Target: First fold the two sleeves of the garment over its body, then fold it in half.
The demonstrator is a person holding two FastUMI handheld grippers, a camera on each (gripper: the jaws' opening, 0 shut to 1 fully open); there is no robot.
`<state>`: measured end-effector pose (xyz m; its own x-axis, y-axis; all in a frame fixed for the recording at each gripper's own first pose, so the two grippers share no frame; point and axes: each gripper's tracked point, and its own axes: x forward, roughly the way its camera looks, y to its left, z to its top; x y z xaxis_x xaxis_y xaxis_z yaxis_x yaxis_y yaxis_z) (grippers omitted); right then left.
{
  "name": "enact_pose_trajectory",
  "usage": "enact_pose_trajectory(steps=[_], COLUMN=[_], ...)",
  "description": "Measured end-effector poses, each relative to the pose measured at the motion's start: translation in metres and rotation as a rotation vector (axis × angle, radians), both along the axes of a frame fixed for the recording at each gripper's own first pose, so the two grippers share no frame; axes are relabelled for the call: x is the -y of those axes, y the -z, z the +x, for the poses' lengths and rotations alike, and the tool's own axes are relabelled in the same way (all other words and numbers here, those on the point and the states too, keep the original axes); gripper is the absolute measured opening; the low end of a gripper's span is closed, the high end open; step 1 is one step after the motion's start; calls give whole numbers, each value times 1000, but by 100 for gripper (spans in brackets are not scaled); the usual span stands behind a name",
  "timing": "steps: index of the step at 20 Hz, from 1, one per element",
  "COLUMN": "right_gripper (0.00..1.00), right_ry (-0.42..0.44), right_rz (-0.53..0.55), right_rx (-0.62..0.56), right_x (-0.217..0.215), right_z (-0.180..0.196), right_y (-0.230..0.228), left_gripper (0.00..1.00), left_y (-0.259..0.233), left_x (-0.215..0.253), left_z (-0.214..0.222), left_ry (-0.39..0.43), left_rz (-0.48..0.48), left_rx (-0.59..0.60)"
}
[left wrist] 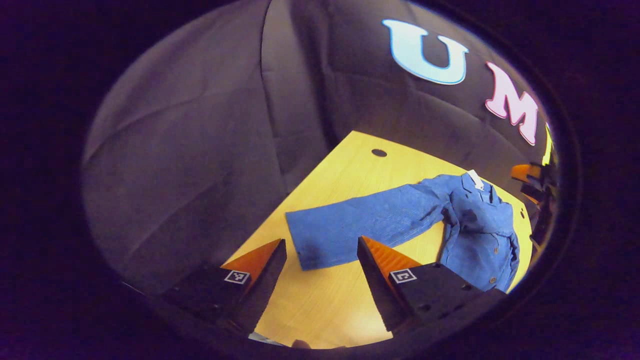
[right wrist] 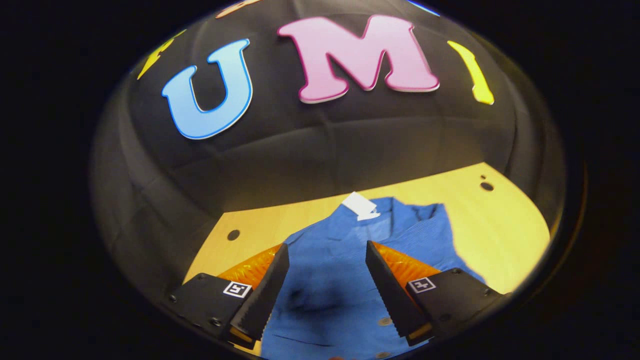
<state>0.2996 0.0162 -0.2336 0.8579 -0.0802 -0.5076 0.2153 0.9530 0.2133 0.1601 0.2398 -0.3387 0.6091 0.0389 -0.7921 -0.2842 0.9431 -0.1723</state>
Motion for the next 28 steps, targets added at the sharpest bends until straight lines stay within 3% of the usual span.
enact_pose_trajectory(steps=[7, 12, 13, 14, 15, 16, 18, 19, 23, 24, 26, 28], right_gripper=[98, 98, 98, 98, 98, 98, 98, 98, 98, 98, 98, 98], right_ry=[-2, -44, -44, -42, -38, -32, -17, -8, 26, 35, 61, 74], right_rz=[-7, -43, -41, -39, -31, -19, 5, 11, -14, -13, -10, -6], right_rx=[-55, -58, -62, -68, -71, -71, -73, -65, -39, -40, -45, -56], right_x=[62, 90, 95, 99, 103, 106, 114, 119, 147, 153, 168, 180], right_z=[-110, -148, -151, -154, -155, -156, -155, -153, -151, -153, -157, -163], right_y=[25, 22, 22, 23, 23, 22, 19, 15, 4, 4, 5, 7], left_gripper=[84, 77, 72, 55, 47, 28, 6, 0, 1, 1, 1, 1], left_y=[52, 44, 44, 44, 44, 42, 46, 39, -24, -45, -90, -124], left_x=[-13, -12, -5, 0, 5, 9, 20, 34, 73, 98, 142, 208], left_z=[32, 43, 44, 48, 50, 54, 60, 65, 95, 104, 127, 137], left_ry=[-104, -165, -164, -165, -158, -147, -99, -63, 23, 84, 211, 323], left_rz=[-36, -12, -8, -7, 3, 14, 27, -20, -48, -84, -64, -124], left_rx=[-236, -225, -223, -226, -229, -230, -235, -218, -48, -5, 104, 171])
